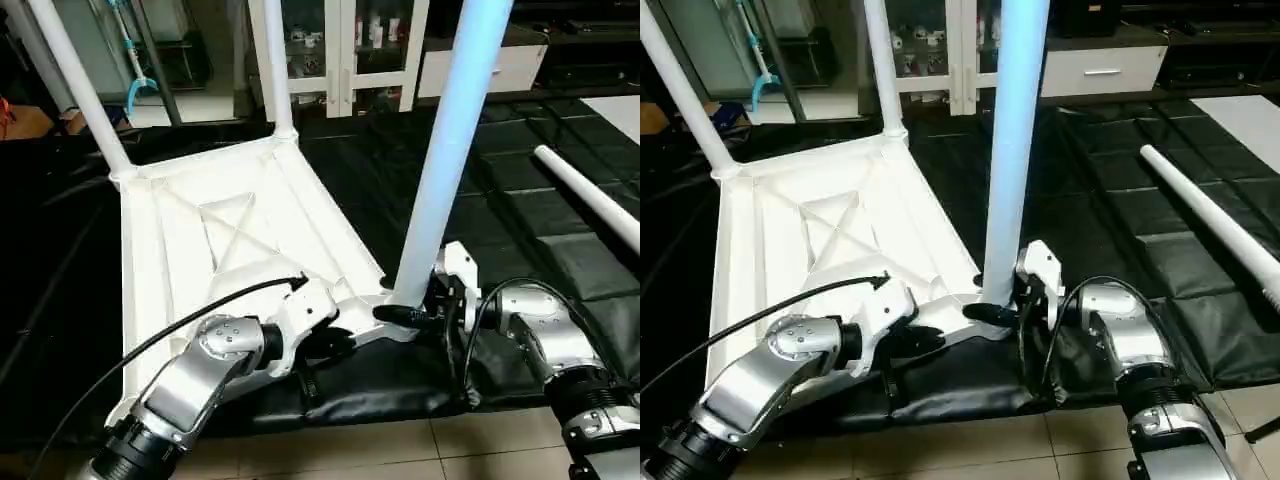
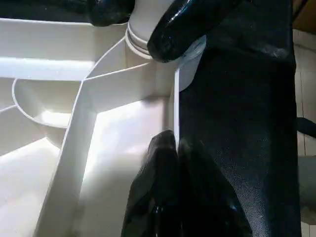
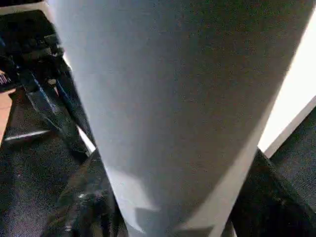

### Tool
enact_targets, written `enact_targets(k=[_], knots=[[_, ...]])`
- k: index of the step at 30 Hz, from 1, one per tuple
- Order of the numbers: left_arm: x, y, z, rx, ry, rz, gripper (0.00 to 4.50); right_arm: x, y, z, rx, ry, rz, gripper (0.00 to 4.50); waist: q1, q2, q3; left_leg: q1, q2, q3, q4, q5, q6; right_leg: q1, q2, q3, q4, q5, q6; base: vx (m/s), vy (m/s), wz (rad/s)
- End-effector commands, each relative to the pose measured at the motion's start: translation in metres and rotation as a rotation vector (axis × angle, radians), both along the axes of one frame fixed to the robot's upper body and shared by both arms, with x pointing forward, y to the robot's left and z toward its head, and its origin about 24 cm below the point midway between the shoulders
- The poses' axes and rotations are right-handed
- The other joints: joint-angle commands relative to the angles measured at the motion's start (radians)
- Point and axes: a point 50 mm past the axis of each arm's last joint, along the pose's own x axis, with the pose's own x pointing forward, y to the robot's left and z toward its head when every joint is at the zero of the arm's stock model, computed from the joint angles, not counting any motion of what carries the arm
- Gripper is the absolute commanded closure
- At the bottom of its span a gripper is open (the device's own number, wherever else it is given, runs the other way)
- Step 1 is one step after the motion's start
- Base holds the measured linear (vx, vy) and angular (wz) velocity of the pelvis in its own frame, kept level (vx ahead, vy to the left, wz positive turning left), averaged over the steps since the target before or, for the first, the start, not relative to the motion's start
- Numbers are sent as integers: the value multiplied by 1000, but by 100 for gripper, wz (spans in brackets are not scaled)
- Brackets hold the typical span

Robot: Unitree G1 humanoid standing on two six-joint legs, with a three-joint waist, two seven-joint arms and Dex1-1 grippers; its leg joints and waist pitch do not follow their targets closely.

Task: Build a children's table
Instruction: Rotate leg to tighten

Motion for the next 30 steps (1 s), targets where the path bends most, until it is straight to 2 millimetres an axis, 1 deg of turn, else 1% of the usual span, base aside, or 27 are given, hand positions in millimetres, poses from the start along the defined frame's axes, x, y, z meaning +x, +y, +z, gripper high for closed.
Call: enact_targets(k=[1, 3, 4, 5, 7, 9, 10, 11, 12, 13, 14, 15, 16, 17, 18, 19, 20, 21, 22, 23, 24, 25, 26, 27, 28, 29, 30], knots=[[-7, 2, -16, 50, 72, -2, 450, -1, 0, -5, 42, 26, -45, 226, -6, -17, -63, 18, 44, -17, -73, -198, 109, 40, -10, 15, -48, -158, -266, 0, 0, 0], [-2, 3, -17, 53, 59, 53, 450, 2, 1, -8, 67, 26, -128, 229, -9, -16, -60, 17, 44, -17, -76, -216, 101, 38, -11, 16, -51, -186, -260, 0, 0, 0], [1, 4, -17, 59, 49, 78, 450, 4, 2, -9, 68, 21, -162, 230, -10, -19, -59, 18, 44, -18, -77, -233, 91, 39, -11, 15, -55, -214, -252, 0, 0, 0], [1, 4, -17, 59, 49, 78, 450, 4, 2, -9, 68, 21, -162, 232, -11, -18, -59, 19, 44, -18, -78, -244, 86, 38, -11, 15, -55, -228, -249, 0, 0, 0], [18, 4, -18, 76, -4, 216, 450, 5, 11, -21, 49, 12, -297, 232, -17, -16, -52, 19, 43, -18, -83, -304, 57, 30, -12, 17, -66, -314, -221, 0, 0, 0], [24, 2, -17, 73, -18, 265, 450, 5, 17, -25, 43, 11, -340, 236, -22, -18, -51, 25, 41, -23, -88, -360, 23, 28, -12, 15, -74, -385, -191, -35, -1, 0], [28, 1, -17, 73, -28, 294, 450, 5, 22, -28, 38, 12, -368, 238, -29, -19, -50, 21, 40, -25, -90, -386, 14, 28, -12, 14, -76, -408, -177, -51, -1, 0], [32, -1, -17, 75, -36, 319, 450, 6, 26, -30, 29, 9, -398, 238, -33, -19, -48, 21, 40, -26, -91, -404, 11, 24, -12, 13, -80, -427, -170, 0, 0, 0], [37, -3, -17, 78, -45, 350, 450, 7, 31, -33, 11, 2, -444, 239, -38, -14, -45, 28, 38, -26, -91, -436, -1, 17, -11, 13, -87, -468, -155, -53, 0, 2], [39, -5, -17, 81, -50, 365, 450, 8, 33, -34, 1, -3, -469, 241, -43, -17, -46, 29, 36, -29, -92, -463, -9, 18, -10, 9, -90, -500, -138, -53, 0, 2], [44, -7, -16, 78, -60, 404, 450, 10, 39, -35, -5, -2, -513, 241, -43, -18, -44, 26, 35, -32, -93, -473, -11, 18, -12, 8, -92, -519, -128, -58, 4, -1], [47, -8, -15, 75, -66, 430, 450, 11, 43, -36, -8, -1, -541, 243, -48, -15, -40, 30, 32, -31, -92, -499, -16, 9, -11, 6, -101, -570, -106, -59, 5, 0], [50, -11, -15, 73, -71, 458, 450, 13, 48, -38, -10, 8, -593, 245, -56, -14, -39, 35, 31, -37, -92, -533, -25, 7, -9, -1, -107, -611, -88, -59, 5, 0], [53, -13, -14, 73, -74, 476, 450, 15, 51, -38, -12, 13, -629, 247, -59, -11, -39, 36, 30, -39, -92, -550, -27, 6, -9, -3, -109, -622, -81, -67, 5, 0], [55, -15, -13, 70, -80, 498, 450, 17, 55, -39, -10, 16, -675, 248, -68, -11, -35, 38, 29, -42, -92, -588, -30, 3, -7, -13, -118, -656, -62, 0, 0, 0], [59, -18, -12, 68, -93, 527, 450, 20, 62, -38, -3, 21, -727, 248, -72, -8, -32, 44, 28, -43, -91, -613, -32, -1, -7, -19, -126, -675, -54, -77, 13, -1], [59, -18, -12, 68, -93, 527, 450, 20, 62, -38, -3, 21, -727, 249, -85, -5, -31, 45, 28, -49, -96, -651, -37, 5, -2, -34, -131, -668, -42, -69, 24, -4], [64, -22, -11, 60, -108, 560, 450, 24, 73, -35, 17, 15, -787, 251, -89, 3, -28, 48, 32, -57, -108, -700, -43, 13, 2, -49, -135, -643, -34, -69, 24, -4], [65, -23, -10, 58, -111, 566, 450, 24, 76, -34, 23, 12, -798, 251, -93, 15, -22, 55, 41, -59, -128, -776, -58, 21, 12, -67, -133, -579, -42, -55, 25, 0], [66, -24, -10, 56, -113, 572, 450, 25, 80, -32, 32, 5, -802, 251, -98, 10, -21, 49, 48, -61, -140, -802, -61, 37, 16, -72, -119, -531, -47, -53, 23, 4], [68, -25, -9, 56, -123, 586, 450, 25, 85, -30, 43, -6, -803, 252, -86, 16, -16, 26, 66, -54, -184, -852, -73, 66, 23, -66, -69, -444, -67, -53, 23, 4], [70, -24, -9, 60, -132, 594, 450, 25, 89, -28, 60, -13, -794, 253, -81, 13, -18, 21, 69, -45, -197, -862, -77, 72, 26, -61, -41, -408, -77, -60, 3, 10], [71, -22, -9, 65, -141, 606, 450, 25, 92, -26, 73, -21, -789, 253, -69, -8, -16, 47, 54, -4, -195, -824, -76, 41, 34, -47, -53, -461, -87, -44, -50, 25], [71, -21, -9, 67, -144, 611, 450, 25, 92, -26, 75, -24, -790, 254, -69, -19, -18, 86, 28, 5, -146, -773, -68, 1, 26, -54, -111, -595, -68, -44, -50, 25], [72, -20, -9, 67, -143, 614, 450, 25, 94, -25, 83, -29, -781, 254, -90, -40, -15, 177, -25, -9, 41, -545, -23, -84, -59, -85, -248, -893, -1, -16, -48, 20], [72, -18, -9, 68, -144, 619, 450, 25, 95, -24, 94, -31, -772, 254, -99, -34, -7, 135, -18, -23, 43, -455, 3, -38, -96, -86, -249, -940, 17, 14, 47, -19], [73, -16, -10, 71, -144, 622, 450, 25, 96, -21, 126, -39, -751, 255, -113, 5, -4, 29, 37, -64, -74, -535, -9, 92, -45, -152, -157, -717, 69, 14, 47, -19]])
